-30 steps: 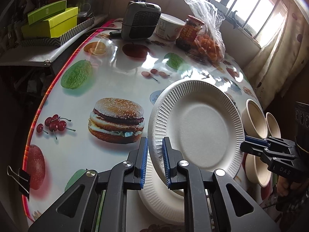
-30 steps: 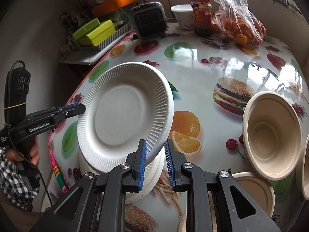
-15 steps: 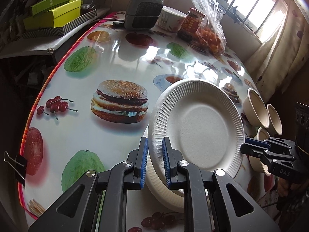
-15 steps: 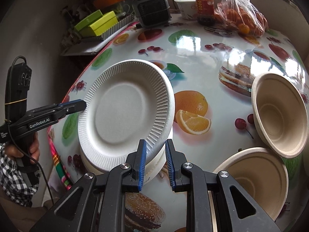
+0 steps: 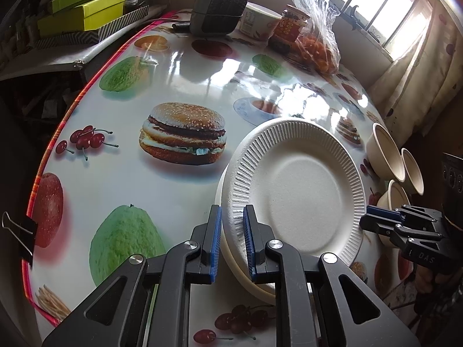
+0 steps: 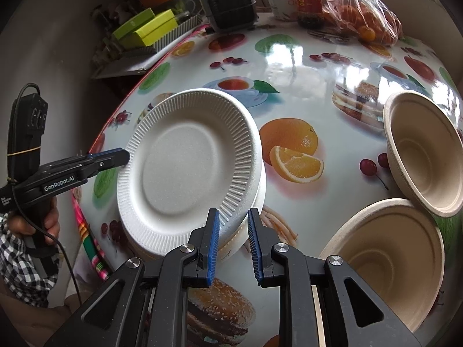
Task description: Organize plates and bowls
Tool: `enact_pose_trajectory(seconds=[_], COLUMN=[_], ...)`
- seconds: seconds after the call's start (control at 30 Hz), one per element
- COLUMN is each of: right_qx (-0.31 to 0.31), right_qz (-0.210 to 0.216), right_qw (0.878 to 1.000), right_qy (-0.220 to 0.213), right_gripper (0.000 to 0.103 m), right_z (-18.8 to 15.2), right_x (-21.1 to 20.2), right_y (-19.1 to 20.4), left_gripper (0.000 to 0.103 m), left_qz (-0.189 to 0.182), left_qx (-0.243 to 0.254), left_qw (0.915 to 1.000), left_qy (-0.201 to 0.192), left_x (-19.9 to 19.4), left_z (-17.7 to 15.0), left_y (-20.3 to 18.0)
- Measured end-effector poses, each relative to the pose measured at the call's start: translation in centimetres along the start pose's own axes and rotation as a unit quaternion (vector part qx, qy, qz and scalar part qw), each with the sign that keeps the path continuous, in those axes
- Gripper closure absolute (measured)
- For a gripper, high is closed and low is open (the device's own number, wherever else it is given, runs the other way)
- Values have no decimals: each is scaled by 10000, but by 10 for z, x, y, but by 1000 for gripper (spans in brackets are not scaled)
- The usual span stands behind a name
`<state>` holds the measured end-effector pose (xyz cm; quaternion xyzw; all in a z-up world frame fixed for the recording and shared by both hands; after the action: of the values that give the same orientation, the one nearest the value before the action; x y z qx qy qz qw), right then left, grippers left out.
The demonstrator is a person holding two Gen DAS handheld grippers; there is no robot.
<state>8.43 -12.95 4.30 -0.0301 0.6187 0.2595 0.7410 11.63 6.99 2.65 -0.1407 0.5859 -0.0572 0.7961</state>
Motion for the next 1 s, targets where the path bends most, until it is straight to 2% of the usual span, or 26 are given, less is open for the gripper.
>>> enact_pose_trajectory(seconds=[1.0], right_qx=[24], right_qz=[-26], right_qw=[10000], right_qy=[77], right_gripper=[83], right_z=[-3], right_x=[8], right_y=[0], left_gripper=[87], left_qz=[-6], left_qx=[-67], left_qw=[9999], left_qy=[100], left_x=[8], left_z=[-7], left_y=[2])
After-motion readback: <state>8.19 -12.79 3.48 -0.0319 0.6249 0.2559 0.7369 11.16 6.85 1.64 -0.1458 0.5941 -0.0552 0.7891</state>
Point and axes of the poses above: each gripper's, at about its wrist camera, not at the fingertips, and x roughly the way its jaws point, y to its left, z to its top, the point moved 2 cm from there along x, roughly the way its jaws point, and after that the axes turned 11 degrees about y, right-handed, at the moved point
